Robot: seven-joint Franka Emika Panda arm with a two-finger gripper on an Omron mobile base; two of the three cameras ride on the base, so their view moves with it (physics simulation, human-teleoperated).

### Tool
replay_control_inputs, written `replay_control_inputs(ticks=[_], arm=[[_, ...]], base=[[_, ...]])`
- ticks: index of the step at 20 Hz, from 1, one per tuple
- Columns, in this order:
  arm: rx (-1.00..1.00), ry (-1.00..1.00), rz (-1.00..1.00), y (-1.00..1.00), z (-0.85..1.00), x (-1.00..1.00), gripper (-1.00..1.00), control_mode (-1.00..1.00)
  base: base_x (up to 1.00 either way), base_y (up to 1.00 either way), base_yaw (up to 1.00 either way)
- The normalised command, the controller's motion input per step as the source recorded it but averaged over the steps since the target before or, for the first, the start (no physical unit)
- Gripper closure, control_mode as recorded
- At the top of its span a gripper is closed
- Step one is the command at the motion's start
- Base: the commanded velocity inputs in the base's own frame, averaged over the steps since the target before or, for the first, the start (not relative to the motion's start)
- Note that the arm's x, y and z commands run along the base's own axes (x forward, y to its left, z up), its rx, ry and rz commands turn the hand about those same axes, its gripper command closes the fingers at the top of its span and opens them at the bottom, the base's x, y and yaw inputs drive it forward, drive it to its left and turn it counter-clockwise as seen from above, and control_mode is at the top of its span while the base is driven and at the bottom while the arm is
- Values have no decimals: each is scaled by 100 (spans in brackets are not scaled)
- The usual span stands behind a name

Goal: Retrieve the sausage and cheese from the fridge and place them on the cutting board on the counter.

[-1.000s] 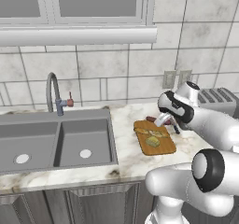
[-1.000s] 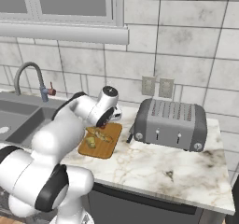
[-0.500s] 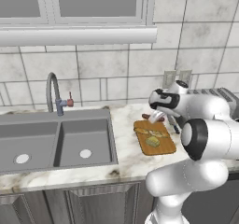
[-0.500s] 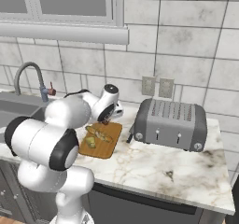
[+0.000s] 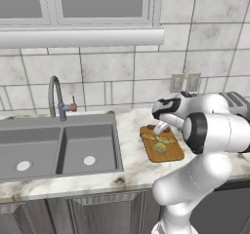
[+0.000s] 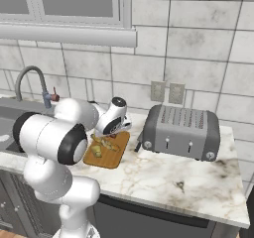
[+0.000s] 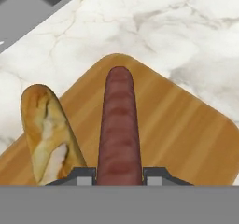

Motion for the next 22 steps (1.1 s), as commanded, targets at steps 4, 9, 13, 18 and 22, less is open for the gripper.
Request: replay_control_inputs(ticks=[4,9,13,18,22], arm=[[0,2,0,0,-14,40,100,-100],[-1,4,3,-8,-21,28,100,-100],[0,4,7,-11,-27,26,100,-100],[0,0,6,-1,-20,-1,100,-100],[0,0,2,0,-4,-8,100,-100]], base=[[0,0,0],[0,0,0],[0,0,0],[0,0,0],[0,0,0]])
